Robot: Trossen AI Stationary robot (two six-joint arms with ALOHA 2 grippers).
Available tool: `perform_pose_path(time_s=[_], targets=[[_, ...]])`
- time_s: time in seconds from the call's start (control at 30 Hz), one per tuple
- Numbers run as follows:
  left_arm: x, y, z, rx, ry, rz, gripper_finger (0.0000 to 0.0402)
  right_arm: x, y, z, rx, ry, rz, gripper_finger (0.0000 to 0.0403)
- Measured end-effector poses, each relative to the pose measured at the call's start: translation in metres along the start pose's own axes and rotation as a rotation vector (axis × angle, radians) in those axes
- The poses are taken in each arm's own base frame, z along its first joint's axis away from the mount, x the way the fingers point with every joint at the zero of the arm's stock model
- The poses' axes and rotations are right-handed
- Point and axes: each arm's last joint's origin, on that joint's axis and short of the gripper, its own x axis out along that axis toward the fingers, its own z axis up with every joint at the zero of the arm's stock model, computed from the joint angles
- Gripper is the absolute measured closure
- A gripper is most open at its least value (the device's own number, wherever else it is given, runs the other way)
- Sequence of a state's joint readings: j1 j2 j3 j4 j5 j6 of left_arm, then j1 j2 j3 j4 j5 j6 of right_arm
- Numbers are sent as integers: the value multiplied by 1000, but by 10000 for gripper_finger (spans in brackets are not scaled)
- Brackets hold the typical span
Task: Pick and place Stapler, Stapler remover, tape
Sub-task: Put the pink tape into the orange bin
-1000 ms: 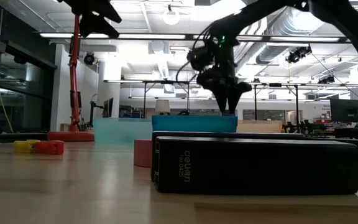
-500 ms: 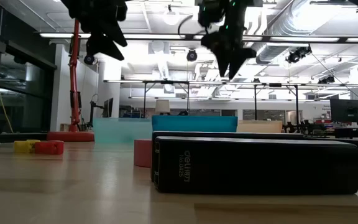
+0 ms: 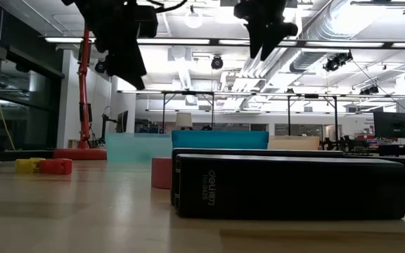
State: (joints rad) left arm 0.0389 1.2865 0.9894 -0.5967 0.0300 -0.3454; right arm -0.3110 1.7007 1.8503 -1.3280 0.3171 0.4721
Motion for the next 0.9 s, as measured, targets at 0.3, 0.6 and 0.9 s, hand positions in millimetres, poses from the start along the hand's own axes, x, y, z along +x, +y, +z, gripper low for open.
perform_pose_path(time_s=[0.3, 0.6, 0.9], targets=[[39, -40, -4, 109, -53, -1, 172, -23, 15, -17, -45, -33, 32, 226], [72, -56, -17, 130, 5, 19, 172, -67, 16, -39, -59, -170, 37, 226], [97, -71, -22, 189, -16, -43, 172, -94, 8, -56, -45, -253, 24, 226]])
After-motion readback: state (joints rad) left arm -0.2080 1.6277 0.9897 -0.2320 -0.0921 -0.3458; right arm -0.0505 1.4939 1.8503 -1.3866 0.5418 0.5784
